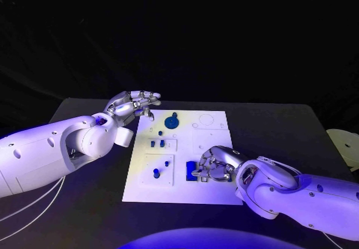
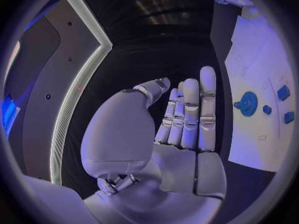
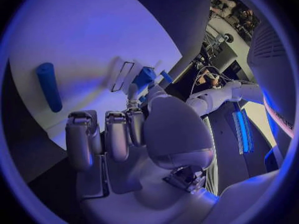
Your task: Assemble the parts on the task board
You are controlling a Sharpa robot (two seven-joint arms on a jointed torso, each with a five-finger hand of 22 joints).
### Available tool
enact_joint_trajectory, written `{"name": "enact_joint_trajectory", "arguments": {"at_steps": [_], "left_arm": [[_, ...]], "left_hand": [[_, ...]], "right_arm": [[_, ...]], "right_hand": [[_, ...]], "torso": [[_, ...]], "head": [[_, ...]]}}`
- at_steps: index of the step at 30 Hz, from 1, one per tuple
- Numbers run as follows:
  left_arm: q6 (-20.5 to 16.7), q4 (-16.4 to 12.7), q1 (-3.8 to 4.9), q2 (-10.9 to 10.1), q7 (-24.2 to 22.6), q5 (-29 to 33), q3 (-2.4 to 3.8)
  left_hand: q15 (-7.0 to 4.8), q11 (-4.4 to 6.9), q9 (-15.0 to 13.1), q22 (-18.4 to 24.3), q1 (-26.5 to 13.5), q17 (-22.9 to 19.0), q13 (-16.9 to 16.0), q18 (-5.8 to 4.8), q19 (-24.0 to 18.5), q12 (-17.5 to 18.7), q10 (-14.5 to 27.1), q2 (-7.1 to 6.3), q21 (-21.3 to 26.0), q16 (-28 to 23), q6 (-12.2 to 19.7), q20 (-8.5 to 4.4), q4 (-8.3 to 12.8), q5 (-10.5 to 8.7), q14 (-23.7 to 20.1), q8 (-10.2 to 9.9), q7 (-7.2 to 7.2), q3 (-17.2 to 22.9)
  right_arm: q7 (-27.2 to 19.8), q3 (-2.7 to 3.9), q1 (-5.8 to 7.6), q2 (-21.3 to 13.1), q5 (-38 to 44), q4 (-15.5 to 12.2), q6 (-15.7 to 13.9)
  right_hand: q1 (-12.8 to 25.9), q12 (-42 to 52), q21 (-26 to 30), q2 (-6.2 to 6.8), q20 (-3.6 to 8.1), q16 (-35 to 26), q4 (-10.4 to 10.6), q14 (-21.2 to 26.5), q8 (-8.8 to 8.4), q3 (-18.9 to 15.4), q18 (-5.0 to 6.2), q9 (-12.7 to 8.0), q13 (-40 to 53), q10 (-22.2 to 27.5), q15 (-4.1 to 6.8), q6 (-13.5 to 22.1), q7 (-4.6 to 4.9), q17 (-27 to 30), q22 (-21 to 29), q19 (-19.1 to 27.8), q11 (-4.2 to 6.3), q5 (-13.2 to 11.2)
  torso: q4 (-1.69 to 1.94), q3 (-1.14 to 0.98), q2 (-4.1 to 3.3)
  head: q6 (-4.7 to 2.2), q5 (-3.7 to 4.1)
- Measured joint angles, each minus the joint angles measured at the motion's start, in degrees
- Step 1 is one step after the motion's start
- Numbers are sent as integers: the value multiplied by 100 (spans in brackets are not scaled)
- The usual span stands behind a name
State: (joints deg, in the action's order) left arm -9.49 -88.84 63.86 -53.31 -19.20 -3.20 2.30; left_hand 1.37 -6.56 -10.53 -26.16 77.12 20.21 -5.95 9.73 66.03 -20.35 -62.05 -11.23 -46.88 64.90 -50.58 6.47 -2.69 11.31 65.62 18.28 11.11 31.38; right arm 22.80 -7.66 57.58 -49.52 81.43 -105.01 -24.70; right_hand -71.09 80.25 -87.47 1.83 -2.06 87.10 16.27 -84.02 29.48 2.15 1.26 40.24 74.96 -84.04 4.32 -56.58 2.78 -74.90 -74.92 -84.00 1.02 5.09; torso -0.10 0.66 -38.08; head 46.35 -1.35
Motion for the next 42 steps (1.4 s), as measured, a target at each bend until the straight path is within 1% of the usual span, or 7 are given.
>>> {"name": "enact_joint_trajectory", "arguments": {"at_steps": [7,16,20,24,28,37,42], "left_arm": [[14,0,-1,-1,6,-2,-1],[30,-1,-1,-4,11,-3,-2],[35,6,-1,-4,13,-4,-2],[37,9,-2,-4,14,-4,-3],[40,10,-3,0,14,-4,-4],[45,13,-6,0,16,-5,-5],[48,14,-7,1,17,-5,-5]], "left_hand": [[0,21,0,0,0,0,0,0,0,0,21,0,23,0,0,0,0,0,0,0,0,0],[0,21,0,4,0,0,0,0,0,0,21,0,23,0,0,0,0,0,0,0,0,0],[0,21,-1,4,0,0,0,0,0,0,21,0,23,0,0,0,0,0,0,0,0,0],[0,21,-1,4,0,-1,0,-1,0,0,21,0,23,0,0,0,0,0,0,0,0,0],[0,21,-1,4,0,-4,0,0,0,0,21,0,23,0,0,0,0,0,0,0,-1,0],[0,21,-1,4,0,-4,0,0,0,0,21,0,23,0,-1,0,0,0,0,0,-1,0],[0,21,-1,4,0,-4,0,0,0,0,21,0,23,0,-1,0,0,0,0,0,-1,0]], "right_arm": [[-12,5,1,21,15,54,63],[-59,12,5,-38,19,-21,81],[-81,6,1,-92,19,-60,67],[-107,2,-4,-112,17,-93,50],[-144,1,-5,-114,11,-128,27],[-208,0,-6,-115,-22,-164,-1],[-223,0,-7,-76,-46,-106,2]], "right_hand": [[-71,0,0,-9,0,0,-16,21,0,16,0,-6,3,0,20,0,0,0,0,0,0,36],[-358,10,0,151,1,0,-62,-1,0,65,0,-30,10,21,41,0,0,0,1,-1,20,37],[-486,11,0,174,42,0,-78,-1,-23,81,0,-42,11,10,41,0,0,-4,1,0,32,37],[-486,10,0,174,42,0,-79,-1,-23,81,1,-42,3,0,41,0,0,-5,1,0,41,37],[-486,10,0,174,41,0,-78,-1,-23,81,1,-49,-2,0,41,-1,0,-4,2,0,42,37],[-486,32,0,174,41,0,-53,0,-23,55,0,-49,-1,0,41,-1,0,-4,2,0,41,37],[-486,32,0,174,41,0,-53,-1,-23,55,1,-49,-1,0,41,-1,0,-4,2,0,41,36]], "torso": [[-1,3,1],[-3,3,2],[-4,0,2],[-8,0,2],[-8,-8,1],[-4,-4,-2],[-3,-1,-2]], "head": [[2,-2],[4,-7],[3,-1],[-4,5],[-5,6],[2,12],[3,12]]}}
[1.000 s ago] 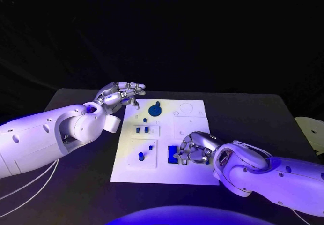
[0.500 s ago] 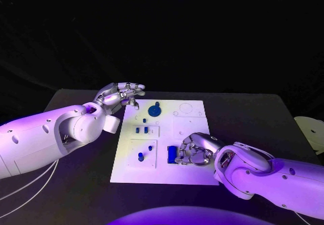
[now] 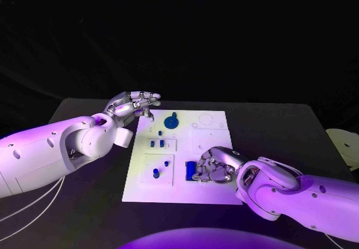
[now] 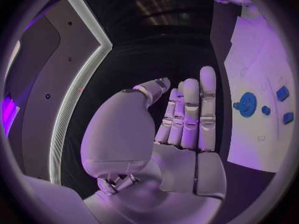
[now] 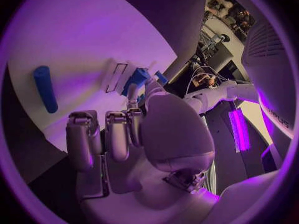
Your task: Assemble the parts on the task board
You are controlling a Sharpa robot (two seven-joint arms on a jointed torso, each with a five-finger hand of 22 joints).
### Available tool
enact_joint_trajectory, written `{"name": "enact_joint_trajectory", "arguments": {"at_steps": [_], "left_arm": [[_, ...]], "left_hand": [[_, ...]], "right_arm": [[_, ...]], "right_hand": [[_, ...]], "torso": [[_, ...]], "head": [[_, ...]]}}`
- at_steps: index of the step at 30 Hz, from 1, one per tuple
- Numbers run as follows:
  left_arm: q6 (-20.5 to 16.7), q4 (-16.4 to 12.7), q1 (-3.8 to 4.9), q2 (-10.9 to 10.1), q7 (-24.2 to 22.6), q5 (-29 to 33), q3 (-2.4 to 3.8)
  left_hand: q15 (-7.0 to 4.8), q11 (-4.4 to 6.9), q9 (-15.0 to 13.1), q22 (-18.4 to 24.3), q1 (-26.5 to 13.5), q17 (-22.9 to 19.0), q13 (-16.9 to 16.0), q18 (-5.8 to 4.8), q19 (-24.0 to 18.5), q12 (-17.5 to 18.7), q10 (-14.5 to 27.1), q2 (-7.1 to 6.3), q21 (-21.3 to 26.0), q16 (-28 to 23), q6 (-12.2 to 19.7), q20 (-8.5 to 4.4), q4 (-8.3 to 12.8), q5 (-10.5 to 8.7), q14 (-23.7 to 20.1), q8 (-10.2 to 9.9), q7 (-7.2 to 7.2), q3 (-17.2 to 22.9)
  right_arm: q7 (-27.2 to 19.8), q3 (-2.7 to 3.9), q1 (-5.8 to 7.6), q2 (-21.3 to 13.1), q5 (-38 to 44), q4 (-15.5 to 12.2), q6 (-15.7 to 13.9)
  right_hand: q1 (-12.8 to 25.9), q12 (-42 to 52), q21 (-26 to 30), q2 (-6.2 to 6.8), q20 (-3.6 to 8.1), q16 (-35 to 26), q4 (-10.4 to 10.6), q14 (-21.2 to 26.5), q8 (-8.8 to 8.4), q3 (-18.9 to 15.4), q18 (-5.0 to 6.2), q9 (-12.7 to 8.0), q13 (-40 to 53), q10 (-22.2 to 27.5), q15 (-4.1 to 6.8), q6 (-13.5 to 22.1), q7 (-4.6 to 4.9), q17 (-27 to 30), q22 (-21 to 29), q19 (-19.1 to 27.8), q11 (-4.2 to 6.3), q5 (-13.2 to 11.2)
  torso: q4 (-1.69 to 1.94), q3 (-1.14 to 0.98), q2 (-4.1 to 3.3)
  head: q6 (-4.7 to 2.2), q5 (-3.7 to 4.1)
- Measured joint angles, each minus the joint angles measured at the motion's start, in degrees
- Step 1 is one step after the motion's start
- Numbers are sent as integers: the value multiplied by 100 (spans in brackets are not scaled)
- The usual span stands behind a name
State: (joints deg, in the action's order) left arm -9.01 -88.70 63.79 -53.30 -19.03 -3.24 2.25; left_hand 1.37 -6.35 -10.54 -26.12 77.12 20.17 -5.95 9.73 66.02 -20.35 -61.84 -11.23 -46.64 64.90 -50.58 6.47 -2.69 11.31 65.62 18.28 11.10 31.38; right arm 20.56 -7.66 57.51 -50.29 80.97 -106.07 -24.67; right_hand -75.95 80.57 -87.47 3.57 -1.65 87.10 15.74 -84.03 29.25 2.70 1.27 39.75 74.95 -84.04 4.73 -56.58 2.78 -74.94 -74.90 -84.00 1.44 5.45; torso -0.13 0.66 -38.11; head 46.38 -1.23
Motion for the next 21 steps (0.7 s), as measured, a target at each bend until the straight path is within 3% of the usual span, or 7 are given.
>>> {"name": "enact_joint_trajectory", "arguments": {"at_steps": [11,21], "left_arm": [[3,0,0,3,3,0,-1],[6,-1,-1,-2,8,0,-1]], "left_hand": [[0,0,0,0,0,0,0,0,0,0,0,0,0,0,0,0,0,0,0,0,0,0],[0,0,0,-1,0,1,0,0,0,0,0,0,0,0,0,0,0,0,0,0,0,0]], "right_arm": [[33,0,0,79,54,144,15],[59,0,0,-37,163,65,-16]], "right_hand": [[-159,36,0,-24,0,0,-2,0,0,68,0,-18,16,1,0,-38,-38,1,-4,0,-1,-73],[-166,51,0,-31,-1,0,2,0,0,84,0,-22,10,1,0,-38,-37,1,-4,0,-1,-73]], "torso": [[4,5,1],[0,4,3]], "head": [[-1,7],[5,3]]}}
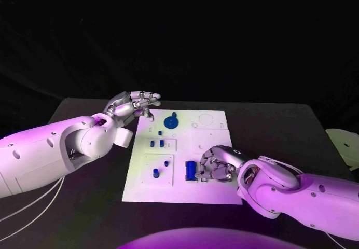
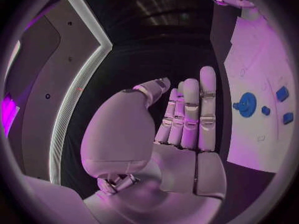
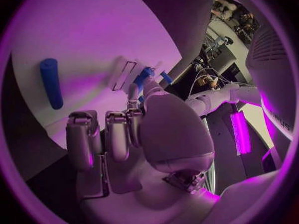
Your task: Assemble the parts on the task board
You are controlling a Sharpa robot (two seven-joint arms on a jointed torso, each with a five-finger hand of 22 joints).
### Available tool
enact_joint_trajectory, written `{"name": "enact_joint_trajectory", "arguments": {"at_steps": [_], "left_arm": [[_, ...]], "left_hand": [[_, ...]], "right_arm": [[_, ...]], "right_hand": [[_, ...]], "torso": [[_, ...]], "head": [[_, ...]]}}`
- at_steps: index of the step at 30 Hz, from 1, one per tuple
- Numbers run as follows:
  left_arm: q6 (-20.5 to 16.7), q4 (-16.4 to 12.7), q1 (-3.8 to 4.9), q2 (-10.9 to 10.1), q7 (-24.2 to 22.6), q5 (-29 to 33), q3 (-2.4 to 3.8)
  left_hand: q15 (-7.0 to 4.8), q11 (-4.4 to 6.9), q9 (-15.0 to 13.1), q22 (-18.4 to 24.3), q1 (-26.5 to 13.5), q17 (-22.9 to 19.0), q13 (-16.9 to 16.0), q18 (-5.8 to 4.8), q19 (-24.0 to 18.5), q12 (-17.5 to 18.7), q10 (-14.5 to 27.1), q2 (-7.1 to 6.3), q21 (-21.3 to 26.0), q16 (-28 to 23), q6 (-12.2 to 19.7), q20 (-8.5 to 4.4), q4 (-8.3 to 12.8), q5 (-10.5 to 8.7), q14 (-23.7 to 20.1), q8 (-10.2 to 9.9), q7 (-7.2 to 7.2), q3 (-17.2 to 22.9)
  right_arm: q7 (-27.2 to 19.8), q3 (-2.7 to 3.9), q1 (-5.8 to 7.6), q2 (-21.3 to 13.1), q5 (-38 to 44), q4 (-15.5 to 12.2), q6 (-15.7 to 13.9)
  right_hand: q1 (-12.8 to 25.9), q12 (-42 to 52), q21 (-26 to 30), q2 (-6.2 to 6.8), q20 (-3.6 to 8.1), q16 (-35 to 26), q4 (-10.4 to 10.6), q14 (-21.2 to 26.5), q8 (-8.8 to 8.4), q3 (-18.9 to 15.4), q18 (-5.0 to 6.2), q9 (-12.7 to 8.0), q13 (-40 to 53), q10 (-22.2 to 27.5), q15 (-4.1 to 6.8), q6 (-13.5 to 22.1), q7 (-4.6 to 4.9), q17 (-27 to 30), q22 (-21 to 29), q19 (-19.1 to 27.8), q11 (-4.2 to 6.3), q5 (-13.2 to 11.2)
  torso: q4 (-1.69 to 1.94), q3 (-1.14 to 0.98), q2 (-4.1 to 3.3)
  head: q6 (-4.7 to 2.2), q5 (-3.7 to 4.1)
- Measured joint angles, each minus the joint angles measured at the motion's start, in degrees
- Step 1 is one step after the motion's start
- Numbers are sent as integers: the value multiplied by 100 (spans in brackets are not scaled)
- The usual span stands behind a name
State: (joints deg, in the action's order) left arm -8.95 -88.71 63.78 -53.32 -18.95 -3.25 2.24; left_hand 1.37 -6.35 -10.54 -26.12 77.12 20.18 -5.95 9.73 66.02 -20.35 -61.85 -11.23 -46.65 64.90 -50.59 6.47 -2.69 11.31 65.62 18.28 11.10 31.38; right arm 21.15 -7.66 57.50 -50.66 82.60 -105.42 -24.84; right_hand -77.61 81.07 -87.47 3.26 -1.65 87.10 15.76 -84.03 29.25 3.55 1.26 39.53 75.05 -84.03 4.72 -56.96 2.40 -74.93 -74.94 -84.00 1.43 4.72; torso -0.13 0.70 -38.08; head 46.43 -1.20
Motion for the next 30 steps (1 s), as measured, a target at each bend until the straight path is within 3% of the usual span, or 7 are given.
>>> {"name": "enact_joint_trajectory", "arguments": {"at_steps": [6,10,17,22,30], "left_arm": [[1,0,0,-7,2,0,-1],[1,0,0,-9,4,-1,-2],[2,-5,-1,-10,5,-1,-4],[2,-9,-1,-13,5,-2,-5],[3,-16,-1,-11,5,-2,-5]], "left_hand": [[0,0,1,1,0,0,0,0,0,0,0,0,0,8,0,0,0,0,0,0,0,0],[0,0,6,8,0,0,0,0,0,0,0,0,0,23,0,0,0,0,0,0,0,0],[0,0,6,8,0,0,0,0,0,0,0,0,0,23,0,0,0,0,0,0,0,0],[0,0,6,8,0,-4,0,0,0,0,0,0,0,23,0,0,0,0,0,0,0,0],[0,-1,5,8,0,-4,0,0,0,0,1,0,0,23,0,0,0,0,0,0,-1,0]], "right_arm": [[-47,5,61,-242,-19,-141,-169],[-95,22,232,-509,-113,-209,-289],[-117,24,382,-991,-250,-189,-320],[-51,17,324,-1166,-257,-180,-224],[154,7,129,-1271,-122,-204,-54]], "right_hand": [[0,-73,95,0,0,-45,44,0,-104,44,0,-54,8,0,0,52,31,0,0,0,0,161],[3,-76,95,3,0,-45,60,11,-351,60,0,-177,1,8,-15,260,156,1,1,0,-73,183],[85,-133,95,85,-43,-45,60,0,-596,59,0,-309,-10,-5,-104,347,243,1,1,0,-159,183],[178,-134,95,21,-84,-45,77,0,-672,77,1,-358,-10,11,-104,348,243,1,1,0,-175,183],[284,-165,118,68,-125,-45,77,0,-721,77,1,-379,-11,10,-145,315,275,1,2,1,-175,183]], "torso": [[-2,-3,0],[-5,-3,1],[-7,3,4],[-17,-2,1],[-12,-7,0]], "head": [[-18,11],[-29,43],[-43,183],[-47,215],[-48,237]]}}
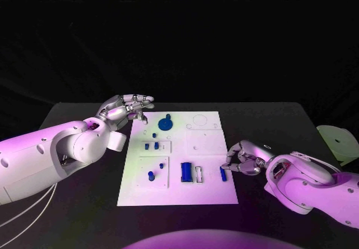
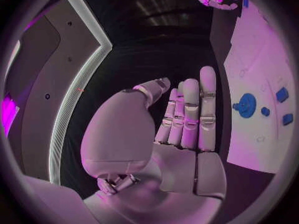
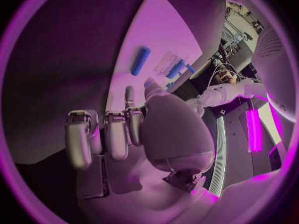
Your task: Assemble the parts on the task board
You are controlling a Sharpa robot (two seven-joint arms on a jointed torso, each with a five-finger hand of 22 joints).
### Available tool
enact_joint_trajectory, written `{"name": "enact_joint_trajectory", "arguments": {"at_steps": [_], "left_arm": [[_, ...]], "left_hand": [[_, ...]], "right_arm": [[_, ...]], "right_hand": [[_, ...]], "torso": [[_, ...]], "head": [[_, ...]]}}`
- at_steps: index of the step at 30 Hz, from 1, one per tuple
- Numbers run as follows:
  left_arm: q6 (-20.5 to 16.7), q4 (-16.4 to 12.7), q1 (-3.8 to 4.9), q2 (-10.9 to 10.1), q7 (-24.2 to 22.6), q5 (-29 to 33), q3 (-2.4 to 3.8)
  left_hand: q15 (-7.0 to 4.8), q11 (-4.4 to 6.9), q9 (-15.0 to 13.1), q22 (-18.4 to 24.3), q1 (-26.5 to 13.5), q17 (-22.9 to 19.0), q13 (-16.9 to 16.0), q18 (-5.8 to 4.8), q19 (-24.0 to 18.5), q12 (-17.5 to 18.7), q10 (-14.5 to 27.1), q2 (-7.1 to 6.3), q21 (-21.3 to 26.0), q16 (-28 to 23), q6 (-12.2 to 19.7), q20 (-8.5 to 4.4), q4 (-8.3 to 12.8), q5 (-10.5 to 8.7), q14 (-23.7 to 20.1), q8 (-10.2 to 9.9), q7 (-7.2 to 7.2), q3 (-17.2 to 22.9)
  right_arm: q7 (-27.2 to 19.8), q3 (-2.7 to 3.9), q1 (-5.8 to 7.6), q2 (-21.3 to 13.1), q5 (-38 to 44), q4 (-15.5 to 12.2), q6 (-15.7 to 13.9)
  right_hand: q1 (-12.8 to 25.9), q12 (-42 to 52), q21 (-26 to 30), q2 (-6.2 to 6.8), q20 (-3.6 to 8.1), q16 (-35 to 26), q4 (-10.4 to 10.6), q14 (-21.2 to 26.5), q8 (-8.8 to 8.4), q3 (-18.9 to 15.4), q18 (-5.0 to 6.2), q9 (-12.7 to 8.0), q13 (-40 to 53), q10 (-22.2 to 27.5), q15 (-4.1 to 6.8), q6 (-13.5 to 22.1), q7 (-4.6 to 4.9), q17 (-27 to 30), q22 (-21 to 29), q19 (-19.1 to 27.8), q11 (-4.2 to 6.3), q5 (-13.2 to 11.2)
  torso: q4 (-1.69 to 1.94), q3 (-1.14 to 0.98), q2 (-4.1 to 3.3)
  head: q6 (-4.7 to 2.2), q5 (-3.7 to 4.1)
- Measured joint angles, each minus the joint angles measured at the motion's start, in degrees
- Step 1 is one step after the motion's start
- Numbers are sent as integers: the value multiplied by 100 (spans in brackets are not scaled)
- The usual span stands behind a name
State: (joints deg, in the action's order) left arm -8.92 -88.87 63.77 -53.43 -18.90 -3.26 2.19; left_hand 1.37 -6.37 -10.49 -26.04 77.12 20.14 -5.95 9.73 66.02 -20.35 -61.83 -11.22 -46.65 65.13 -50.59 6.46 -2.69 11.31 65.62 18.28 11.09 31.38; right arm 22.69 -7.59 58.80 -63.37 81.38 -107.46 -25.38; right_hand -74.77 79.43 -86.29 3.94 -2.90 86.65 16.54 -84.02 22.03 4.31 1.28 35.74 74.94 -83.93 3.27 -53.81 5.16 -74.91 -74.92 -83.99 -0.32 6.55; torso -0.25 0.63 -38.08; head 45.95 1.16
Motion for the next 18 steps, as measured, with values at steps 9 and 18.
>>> {"name": "enact_joint_trajectory", "arguments": {"at_steps": [9,18], "left_arm": [[0,-2,0,-9,0,0,0],[1,-3,0,-12,1,0,-1]], "left_hand": [[0,-20,0,0,0,0,0,0,0,0,20,0,0,0,0,0,0,0,0,0,0,0],[0,-19,-1,-1,0,1,0,0,0,0,19,0,0,0,0,0,0,0,0,0,0,0]], "right_arm": [[195,-5,-194,72,204,-8,101],[283,5,-255,157,319,35,150]], "right_hand": [[118,-21,21,15,0,-22,15,0,-22,-51,0,-6,0,0,0,-87,-5,0,1,0,0,-23],[164,-21,21,14,0,-22,7,0,-16,-59,0,7,-1,0,0,-138,-31,0,1,0,0,-23]], "torso": [[11,2,-5],[14,3,-5]], "head": [[3,15],[19,3]]}}
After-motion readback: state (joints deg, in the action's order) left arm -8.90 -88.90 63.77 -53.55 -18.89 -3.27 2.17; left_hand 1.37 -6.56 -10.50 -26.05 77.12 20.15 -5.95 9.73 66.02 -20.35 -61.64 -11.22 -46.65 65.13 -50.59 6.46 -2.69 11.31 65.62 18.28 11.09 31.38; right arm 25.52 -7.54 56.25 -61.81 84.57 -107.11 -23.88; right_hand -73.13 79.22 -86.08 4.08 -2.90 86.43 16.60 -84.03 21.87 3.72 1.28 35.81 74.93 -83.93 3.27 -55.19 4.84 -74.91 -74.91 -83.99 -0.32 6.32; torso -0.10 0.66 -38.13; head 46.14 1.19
